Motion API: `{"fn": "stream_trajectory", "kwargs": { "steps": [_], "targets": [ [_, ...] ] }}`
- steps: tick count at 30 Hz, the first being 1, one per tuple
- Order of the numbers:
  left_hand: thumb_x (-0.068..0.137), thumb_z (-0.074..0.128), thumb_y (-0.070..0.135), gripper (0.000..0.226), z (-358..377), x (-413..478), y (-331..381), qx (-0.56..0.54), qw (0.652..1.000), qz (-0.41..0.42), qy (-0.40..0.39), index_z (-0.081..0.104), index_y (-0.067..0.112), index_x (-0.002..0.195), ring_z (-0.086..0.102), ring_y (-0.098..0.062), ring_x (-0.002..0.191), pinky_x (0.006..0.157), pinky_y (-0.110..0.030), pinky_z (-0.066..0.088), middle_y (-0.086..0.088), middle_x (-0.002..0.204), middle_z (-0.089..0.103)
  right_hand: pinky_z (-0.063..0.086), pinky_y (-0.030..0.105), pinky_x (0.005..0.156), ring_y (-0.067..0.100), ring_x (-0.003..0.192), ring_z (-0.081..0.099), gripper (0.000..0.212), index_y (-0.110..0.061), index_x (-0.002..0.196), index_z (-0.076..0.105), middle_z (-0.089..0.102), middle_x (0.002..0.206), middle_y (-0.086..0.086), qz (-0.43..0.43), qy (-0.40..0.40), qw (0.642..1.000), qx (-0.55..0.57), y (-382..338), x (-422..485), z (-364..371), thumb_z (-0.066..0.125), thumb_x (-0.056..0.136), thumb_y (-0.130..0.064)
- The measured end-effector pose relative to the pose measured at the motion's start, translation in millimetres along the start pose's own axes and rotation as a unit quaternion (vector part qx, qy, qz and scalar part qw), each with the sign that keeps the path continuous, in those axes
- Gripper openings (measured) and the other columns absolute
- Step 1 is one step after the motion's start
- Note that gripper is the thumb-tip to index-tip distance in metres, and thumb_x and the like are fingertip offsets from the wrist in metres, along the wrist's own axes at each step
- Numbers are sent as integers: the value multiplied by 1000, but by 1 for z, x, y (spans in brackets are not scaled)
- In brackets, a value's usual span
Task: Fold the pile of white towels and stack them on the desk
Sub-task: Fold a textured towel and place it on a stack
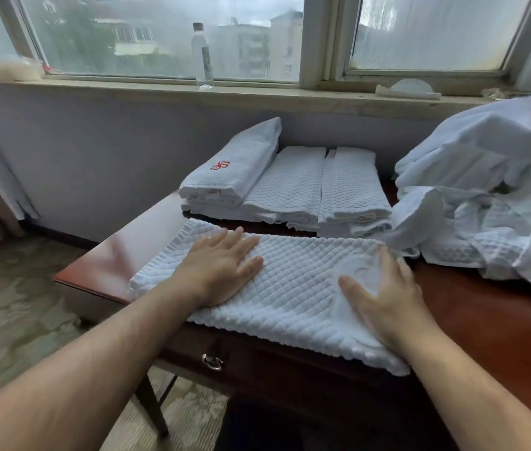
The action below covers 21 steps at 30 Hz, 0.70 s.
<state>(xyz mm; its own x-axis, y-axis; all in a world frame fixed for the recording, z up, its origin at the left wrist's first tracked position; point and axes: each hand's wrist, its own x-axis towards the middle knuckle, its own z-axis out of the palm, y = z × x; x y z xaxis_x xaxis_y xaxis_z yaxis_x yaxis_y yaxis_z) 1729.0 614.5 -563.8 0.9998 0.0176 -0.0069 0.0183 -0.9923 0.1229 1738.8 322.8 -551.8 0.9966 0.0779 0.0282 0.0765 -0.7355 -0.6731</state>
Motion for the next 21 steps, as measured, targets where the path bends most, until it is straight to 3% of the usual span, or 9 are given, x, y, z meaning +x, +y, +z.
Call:
{"fn": "stream_trajectory", "kwargs": {
  "steps": [2,4,7,10,14,16,18,21],
  "targets": [
    [91,5,77,75,0,-2,3,1,1000,-3,2,6,45,159,-4,-14,155,125,-44,0,9,169,0,37,43,112,27,142,38,87,-22,158,28,41,155,5,54,33,989,137,5,-10,-8,69,87,-52],
    [92,6,76,75,1,-4,6,1,1000,-7,5,7,44,159,-3,-15,155,126,-45,1,8,169,0,46,41,102,25,126,56,74,-13,147,45,56,140,3,127,33,950,283,5,-19,-18,73,87,-45],
    [94,8,74,72,3,-8,14,3,1000,-17,11,8,43,159,-3,-15,155,125,-46,1,8,169,0,58,55,91,39,105,71,53,-1,128,61,71,119,22,197,-88,805,552,7,-31,-31,69,93,-39],
    [95,8,71,70,6,-15,20,-1,999,-30,16,7,43,159,-5,-15,155,125,-48,-1,8,169,-1,55,51,98,38,120,65,64,-5,137,58,65,131,23,137,-204,704,666,11,-63,-28,60,94,-52],
    [98,10,67,67,9,-20,29,-9,998,-53,16,6,41,159,-6,-15,155,124,-49,-4,7,169,-2,40,47,109,29,124,64,74,-23,128,70,66,135,12,57,-139,705,693,3,-101,0,80,69,-66],
    [99,10,66,65,9,-23,35,-20,997,-69,21,6,40,159,-7,-16,155,124,-49,-5,7,169,-2,39,45,108,27,125,63,93,-23,134,65,66,136,9,32,-92,687,720,-8,-113,13,91,54,-62],
    [99,9,65,65,12,-27,39,-32,995,-84,34,6,40,160,-7,-17,155,124,-49,-6,6,170,-2,40,42,107,23,127,62,104,-26,141,56,66,136,4,18,-38,693,720,-20,-119,20,94,50,-59],
    [98,7,63,67,17,-32,45,-42,992,-105,47,4,37,160,-6,-20,156,123,-50,-8,4,170,-2,43,44,108,19,124,63,89,-30,138,58,69,130,-3,66,42,712,698,-36,-115,31,92,58,-51]
  ]
}}
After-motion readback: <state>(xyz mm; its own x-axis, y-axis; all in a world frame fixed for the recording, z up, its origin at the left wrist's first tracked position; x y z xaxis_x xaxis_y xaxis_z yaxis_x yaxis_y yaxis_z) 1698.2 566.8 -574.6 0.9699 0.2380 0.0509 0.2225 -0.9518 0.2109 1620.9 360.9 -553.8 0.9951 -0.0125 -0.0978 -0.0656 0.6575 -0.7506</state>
